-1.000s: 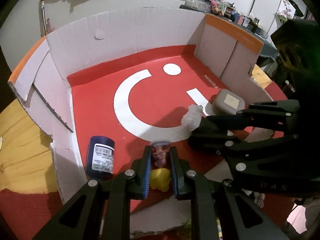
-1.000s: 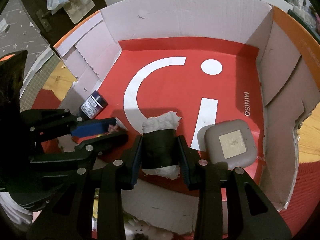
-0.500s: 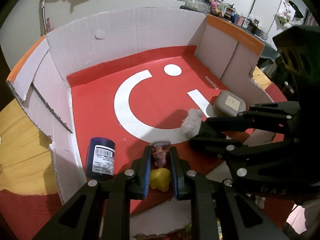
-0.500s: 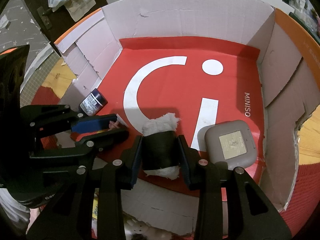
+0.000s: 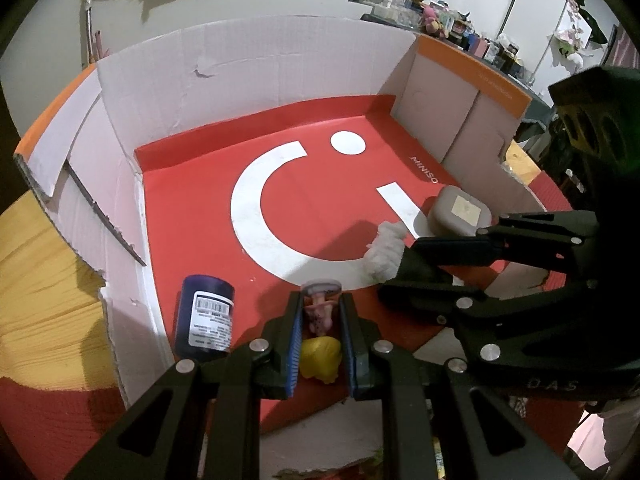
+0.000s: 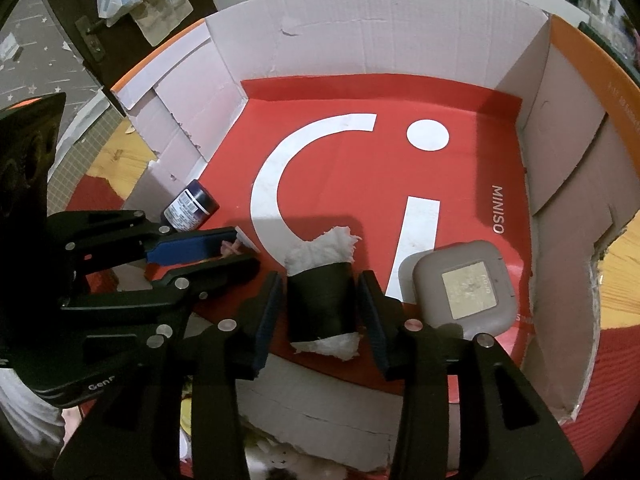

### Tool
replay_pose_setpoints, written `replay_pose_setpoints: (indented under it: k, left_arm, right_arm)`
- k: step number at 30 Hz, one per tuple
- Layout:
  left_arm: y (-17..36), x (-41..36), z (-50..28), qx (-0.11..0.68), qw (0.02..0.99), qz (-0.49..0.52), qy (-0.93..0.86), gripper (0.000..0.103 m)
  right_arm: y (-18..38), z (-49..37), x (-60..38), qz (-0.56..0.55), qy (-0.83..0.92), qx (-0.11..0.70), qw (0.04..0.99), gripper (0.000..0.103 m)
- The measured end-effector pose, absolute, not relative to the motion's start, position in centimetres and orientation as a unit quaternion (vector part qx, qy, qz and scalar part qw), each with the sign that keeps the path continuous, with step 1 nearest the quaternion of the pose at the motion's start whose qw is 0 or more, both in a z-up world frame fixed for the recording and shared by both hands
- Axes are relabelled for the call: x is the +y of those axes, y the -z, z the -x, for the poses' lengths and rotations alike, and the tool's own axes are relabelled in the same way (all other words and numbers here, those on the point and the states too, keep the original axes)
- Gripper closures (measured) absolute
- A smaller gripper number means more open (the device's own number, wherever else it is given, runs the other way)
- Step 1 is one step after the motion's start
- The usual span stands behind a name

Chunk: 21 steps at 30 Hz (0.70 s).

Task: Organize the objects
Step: 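Open both tools to set the figurine and sock roll on the box floor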

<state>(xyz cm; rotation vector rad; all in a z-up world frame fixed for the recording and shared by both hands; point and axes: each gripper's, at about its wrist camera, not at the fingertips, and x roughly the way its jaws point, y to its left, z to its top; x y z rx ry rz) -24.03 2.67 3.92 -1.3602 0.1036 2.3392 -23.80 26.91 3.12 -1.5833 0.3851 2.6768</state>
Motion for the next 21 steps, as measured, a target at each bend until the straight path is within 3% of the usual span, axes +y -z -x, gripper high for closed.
replay_pose_setpoints:
  k: [9,21]
  left_arm:
    - [-4.10,2.39,24.36,0.036,0.211,0.489,-0.846,0.078]
    - [-4.30,2.26,24.41,0.038,0.209,0.489,-0.846,0.077]
  right_arm:
    - [-3.15,23.81,27.00,0.503,-0.855,0.122,0.006,0.059]
    - [-3.15,23.91,27.10,0.502,-0.856,0.121,0.010,0.058]
